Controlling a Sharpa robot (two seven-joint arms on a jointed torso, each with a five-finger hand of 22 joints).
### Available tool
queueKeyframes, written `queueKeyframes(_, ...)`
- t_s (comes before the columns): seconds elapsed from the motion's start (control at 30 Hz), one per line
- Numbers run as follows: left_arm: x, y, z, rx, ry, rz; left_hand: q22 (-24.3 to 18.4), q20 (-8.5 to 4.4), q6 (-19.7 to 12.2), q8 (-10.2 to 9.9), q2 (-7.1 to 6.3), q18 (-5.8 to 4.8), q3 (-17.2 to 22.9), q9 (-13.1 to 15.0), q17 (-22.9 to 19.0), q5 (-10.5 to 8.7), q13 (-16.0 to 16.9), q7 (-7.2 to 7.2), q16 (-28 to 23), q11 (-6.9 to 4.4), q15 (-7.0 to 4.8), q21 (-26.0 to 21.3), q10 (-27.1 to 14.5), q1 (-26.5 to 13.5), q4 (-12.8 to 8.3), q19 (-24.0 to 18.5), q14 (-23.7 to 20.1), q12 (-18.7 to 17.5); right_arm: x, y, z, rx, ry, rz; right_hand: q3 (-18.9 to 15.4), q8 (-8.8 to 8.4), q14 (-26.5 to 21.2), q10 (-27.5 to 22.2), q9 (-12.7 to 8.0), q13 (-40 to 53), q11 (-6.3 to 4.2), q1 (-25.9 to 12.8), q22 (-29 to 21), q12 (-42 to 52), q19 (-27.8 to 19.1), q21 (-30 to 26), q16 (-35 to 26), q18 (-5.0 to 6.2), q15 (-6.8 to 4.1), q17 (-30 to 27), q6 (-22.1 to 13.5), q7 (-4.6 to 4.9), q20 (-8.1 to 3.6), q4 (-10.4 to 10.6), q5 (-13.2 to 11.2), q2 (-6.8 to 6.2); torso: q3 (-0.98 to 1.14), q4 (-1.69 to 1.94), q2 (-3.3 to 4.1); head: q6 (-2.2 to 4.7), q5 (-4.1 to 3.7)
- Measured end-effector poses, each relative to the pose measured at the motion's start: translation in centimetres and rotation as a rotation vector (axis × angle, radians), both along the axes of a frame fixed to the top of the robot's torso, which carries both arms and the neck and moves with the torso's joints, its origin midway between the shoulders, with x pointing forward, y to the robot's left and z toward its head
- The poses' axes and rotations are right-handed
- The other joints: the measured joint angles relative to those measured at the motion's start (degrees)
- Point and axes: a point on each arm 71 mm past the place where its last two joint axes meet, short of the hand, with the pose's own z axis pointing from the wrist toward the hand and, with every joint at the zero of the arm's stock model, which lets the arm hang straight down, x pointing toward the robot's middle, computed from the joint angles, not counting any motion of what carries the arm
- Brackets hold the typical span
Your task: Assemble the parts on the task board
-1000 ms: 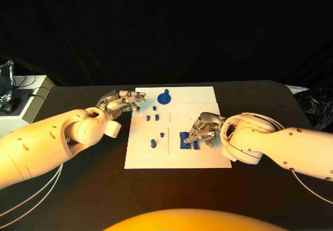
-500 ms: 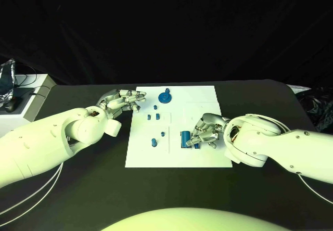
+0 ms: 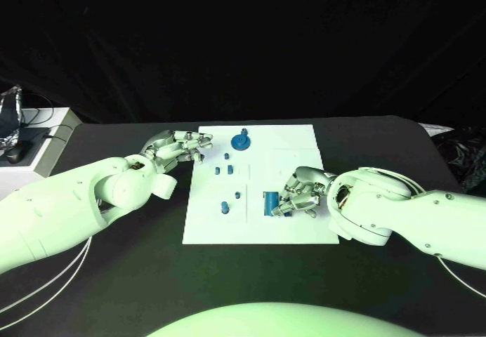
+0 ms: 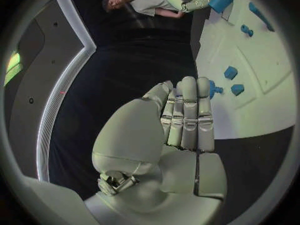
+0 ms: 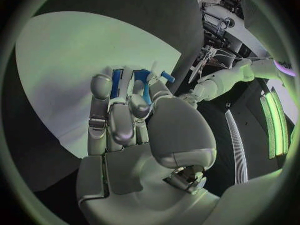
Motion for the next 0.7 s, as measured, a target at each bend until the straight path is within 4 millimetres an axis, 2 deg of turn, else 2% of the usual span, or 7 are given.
queueKeyframes(0.2, -0.02, 0.01, -0.03, 0.001, 0.001, -0.001, -0.01, 0.00, 0.00, 0.00, 0.00, 0.00, 0.00, 0.00, 0.00, 0.00, 0.00, 0.00, 0.00, 0.00, 0.00, 0.00, 0.00, 0.00, 0.00, 0.00, 0.00, 0.00, 0.09, -0.07, -0.01, -0.002, -0.004, -0.003, -0.18, 0.00, 0.00, 0.00, 0.00, 0.03, 0.00, -0.03, 0.01, 0.00, 0.00, 0.00, 0.16, 0.00, 0.00, 0.02, 0.00, 0.00, 0.00, 0.61, 0.24, 0.03, -0.05, 0.02, -0.01, -0.03, 0.00)
queueKeyframes(0.33, -0.02, 0.03, -0.03, 0.001, 0.002, -0.001, -0.01, 0.00, 0.00, 0.00, 0.00, 0.00, 0.00, 0.00, 0.00, 0.00, 0.00, 0.00, 0.00, 0.00, 0.00, 0.00, 0.00, 0.00, 0.00, 0.00, 0.00, 0.00, 0.30, -0.28, -0.05, -0.005, -0.010, -0.012, -0.27, 0.25, 0.00, 0.00, 0.04, 0.07, 0.00, -0.48, 0.06, 0.00, 0.00, 0.28, 0.22, 0.00, 0.00, 0.10, 0.00, 0.00, 0.00, 0.71, 0.63, 0.48, -0.04, 0.02, -0.02, -0.03, 0.00)
queueKeyframes(0.7, -0.03, 0.06, -0.03, 0.001, 0.002, -0.001, 0.18, 0.00, 0.00, 0.00, 0.00, 0.00, 0.24, 0.00, -0.06, 0.00, 0.00, 0.00, 0.00, 0.00, 0.00, -0.23, 0.00, 0.00, 0.24, 0.00, 0.00, 0.00, 0.33, -0.43, 0.01, 0.007, -0.026, -0.024, -0.75, 0.25, 0.21, -0.01, 0.10, 0.19, 0.01, -0.46, 0.19, 0.29, 0.01, 0.66, 0.22, 0.00, -0.21, 0.24, 0.00, 0.00, 0.00, 0.86, 1.15, 0.47, -0.01, 0.02, -0.02, 0.01, 0.01)
